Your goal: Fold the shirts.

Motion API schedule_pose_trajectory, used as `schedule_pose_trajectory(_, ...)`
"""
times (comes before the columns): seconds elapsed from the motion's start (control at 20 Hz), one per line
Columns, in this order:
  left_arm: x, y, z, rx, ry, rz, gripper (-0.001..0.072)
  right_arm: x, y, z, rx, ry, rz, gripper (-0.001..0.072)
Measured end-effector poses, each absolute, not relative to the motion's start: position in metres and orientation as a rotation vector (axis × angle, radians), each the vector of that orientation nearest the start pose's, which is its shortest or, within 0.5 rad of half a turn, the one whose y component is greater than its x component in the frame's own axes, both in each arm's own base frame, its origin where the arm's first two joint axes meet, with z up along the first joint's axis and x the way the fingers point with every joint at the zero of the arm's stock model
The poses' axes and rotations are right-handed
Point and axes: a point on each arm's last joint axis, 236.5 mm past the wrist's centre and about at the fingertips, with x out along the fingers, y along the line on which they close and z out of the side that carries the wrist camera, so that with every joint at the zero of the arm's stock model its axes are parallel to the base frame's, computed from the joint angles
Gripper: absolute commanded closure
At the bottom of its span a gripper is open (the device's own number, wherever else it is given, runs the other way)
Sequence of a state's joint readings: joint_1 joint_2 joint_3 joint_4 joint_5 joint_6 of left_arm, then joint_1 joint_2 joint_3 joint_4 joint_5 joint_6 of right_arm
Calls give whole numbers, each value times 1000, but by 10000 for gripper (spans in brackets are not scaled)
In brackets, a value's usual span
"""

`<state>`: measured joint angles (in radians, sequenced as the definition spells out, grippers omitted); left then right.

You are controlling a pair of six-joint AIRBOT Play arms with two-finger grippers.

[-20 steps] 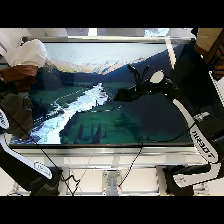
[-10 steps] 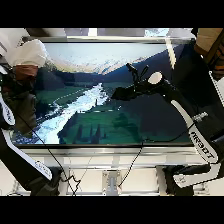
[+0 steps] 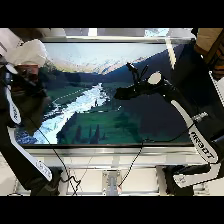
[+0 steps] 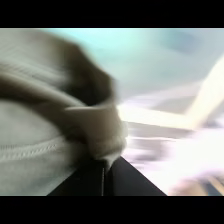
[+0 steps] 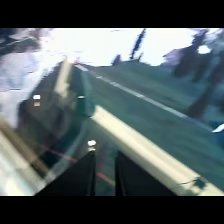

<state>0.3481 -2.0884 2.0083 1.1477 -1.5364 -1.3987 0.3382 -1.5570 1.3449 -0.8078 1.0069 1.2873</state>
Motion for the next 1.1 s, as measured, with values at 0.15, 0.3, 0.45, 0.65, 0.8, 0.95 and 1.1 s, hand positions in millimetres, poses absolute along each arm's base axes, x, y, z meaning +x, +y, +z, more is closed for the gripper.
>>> schedule_pose_trajectory(0.15,522,-43,-20,-495,1344,-511,702,417,268,16,272,1149,709,551)
schedule_pose_trajectory(0.3,517,-186,31,-422,1233,-825,702,435,235,14,283,1130,638,550)
schedule_pose_trajectory(0.45,476,-308,52,-316,1191,-1041,701,451,191,15,317,1123,558,549)
schedule_pose_trajectory(0.65,416,-410,51,-169,1164,-1179,44,455,138,13,362,1154,482,364)
schedule_pose_trajectory(0.8,408,-435,50,-154,1141,-1162,6,446,114,10,371,1198,470,363)
schedule_pose_trajectory(0.95,432,-413,43,-206,1175,-1038,6,439,104,8,361,1224,480,272)
schedule_pose_trajectory(1.1,464,-359,28,-250,1241,-860,6,439,102,4,363,1233,483,272)
